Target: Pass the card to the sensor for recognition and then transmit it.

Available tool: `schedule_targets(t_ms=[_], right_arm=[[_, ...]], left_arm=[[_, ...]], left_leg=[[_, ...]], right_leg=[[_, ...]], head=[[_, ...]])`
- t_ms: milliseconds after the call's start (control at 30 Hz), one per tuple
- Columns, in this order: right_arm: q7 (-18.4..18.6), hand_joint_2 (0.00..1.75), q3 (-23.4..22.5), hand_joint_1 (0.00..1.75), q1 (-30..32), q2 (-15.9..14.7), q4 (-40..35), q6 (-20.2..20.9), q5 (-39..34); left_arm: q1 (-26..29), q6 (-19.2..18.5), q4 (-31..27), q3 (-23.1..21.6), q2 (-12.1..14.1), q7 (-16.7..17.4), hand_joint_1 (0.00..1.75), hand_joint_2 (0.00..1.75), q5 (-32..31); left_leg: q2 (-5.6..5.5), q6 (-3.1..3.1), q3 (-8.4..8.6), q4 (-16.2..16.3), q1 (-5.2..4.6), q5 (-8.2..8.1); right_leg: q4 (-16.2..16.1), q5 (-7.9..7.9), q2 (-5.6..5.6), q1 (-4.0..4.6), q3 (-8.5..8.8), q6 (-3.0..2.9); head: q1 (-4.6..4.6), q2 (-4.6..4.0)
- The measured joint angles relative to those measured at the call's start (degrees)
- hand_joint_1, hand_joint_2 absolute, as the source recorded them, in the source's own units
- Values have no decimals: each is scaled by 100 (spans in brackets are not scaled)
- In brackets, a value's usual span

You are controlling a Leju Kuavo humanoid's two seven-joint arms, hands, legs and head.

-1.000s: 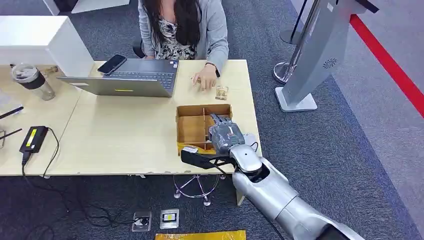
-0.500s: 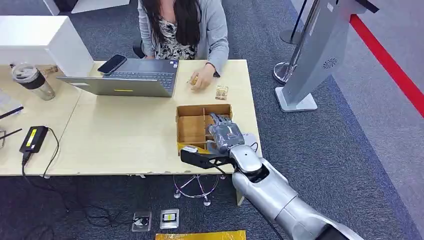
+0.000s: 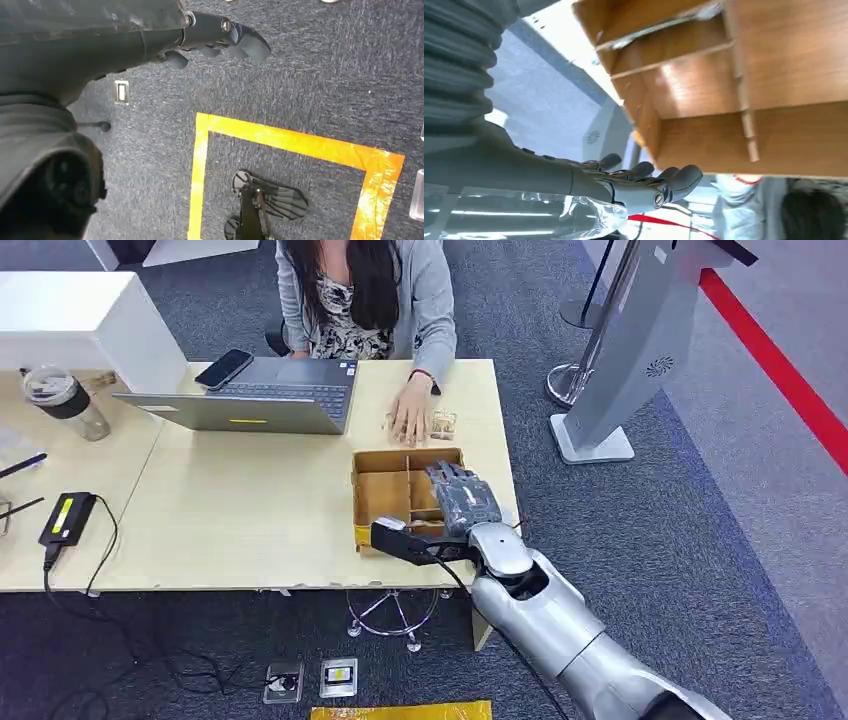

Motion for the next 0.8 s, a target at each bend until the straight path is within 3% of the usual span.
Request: schedule_targets(t_ms=[100,367,800], right_arm=[[153,175,-105,0,113,-133,-403,209,0],[207,175,-249,0,378,-330,-1092,279,0],[0,175,-214,0,526,-306,-1180,139,114]], left_arm=[[1,-4,0,0,4,0,0,0,0],[-2,-2,0,-2,13,0,0,0,0],[-11,-7,0,-33,13,0,0,0,-33]], left_leg=[[0,0,0,0,0,0],[1,0,1,-1,0,0],[0,0,-2,-1,0,0]], right_leg=[[0,0,0,0,0,0],[0,0,1,0,0,0],[0,0,0,0,0,0]], head=[[0,0],[-2,0],[0,0]])
